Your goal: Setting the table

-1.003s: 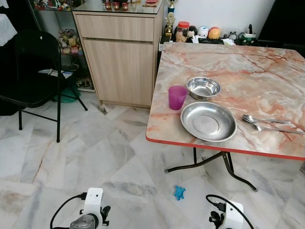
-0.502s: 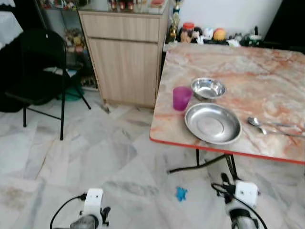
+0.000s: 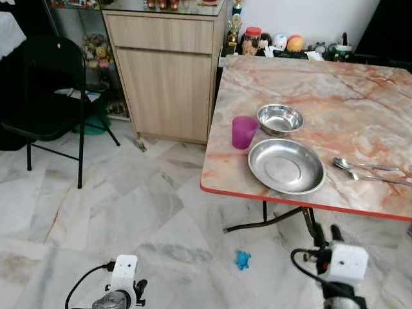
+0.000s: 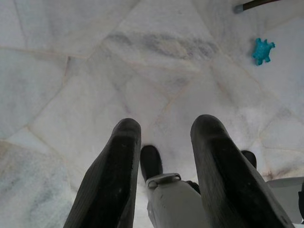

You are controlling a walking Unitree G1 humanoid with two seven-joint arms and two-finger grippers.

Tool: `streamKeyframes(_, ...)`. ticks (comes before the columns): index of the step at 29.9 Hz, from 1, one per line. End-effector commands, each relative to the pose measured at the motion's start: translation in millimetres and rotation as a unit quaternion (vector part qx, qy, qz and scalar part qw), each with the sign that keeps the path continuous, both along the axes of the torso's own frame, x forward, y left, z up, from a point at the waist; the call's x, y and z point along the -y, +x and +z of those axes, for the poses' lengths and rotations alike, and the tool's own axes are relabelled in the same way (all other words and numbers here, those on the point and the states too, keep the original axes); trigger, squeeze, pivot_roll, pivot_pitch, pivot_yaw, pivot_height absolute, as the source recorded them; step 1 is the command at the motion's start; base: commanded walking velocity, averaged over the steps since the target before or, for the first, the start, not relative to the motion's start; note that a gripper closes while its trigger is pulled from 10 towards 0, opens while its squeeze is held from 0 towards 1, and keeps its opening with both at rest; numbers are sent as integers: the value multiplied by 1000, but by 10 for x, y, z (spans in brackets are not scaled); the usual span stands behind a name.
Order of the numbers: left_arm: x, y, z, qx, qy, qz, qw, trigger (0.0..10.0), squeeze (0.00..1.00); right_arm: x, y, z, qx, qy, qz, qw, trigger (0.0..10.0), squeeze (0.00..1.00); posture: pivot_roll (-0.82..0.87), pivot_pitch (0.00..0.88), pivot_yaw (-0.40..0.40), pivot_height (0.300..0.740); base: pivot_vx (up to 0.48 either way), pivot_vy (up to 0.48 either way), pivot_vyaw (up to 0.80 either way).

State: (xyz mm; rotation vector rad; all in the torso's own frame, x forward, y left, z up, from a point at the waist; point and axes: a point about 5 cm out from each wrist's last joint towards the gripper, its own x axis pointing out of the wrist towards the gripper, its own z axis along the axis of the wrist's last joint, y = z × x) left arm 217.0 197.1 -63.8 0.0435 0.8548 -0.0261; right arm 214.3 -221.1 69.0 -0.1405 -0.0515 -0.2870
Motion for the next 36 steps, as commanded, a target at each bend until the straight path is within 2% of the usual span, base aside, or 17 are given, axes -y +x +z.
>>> streamKeyframes(1,-18,-33,-17,-6,3,-1,1000,10000,0,76,138,129,25,24,-27,999,10000,0,6,0,-21,740,0,0,0)
streamKeyframes(5,-12,-1,2,1,-2,2,1000,10000,0,85,310,171,14,50,-64,997,10000,0,13,0,-18,740,0,0,0)
streamKeyframes(8,-16,7,7,3,-1,2,1000,10000,0,15,439,278,28,61,-52,996,10000,0,16,0,-19,740,256,0,0)
streamKeyframes(14,-58,-8,5,1,4,6,1000,10000,0,-124,578,351,34,89,-37,995,10000,0,16,0,-15,740,274,0,-217)
streamKeyframes(16,-61,-13,3,0,4,7,1000,10000,0,-157,600,374,37,91,-33,995,10000,0,17,0,-15,740,272,0,-800)
streamKeyframes(26,-33,-11,-1,0,3,1,1000,10000,0,-174,642,468,47,100,-29,993,10000,0,13,0,-16,740,271,0,0)
streamKeyframes(36,-17,-6,0,1,3,1,1000,10000,0,-184,641,490,43,106,-29,993,10000,0,17,0,-23,740,0,0,0)
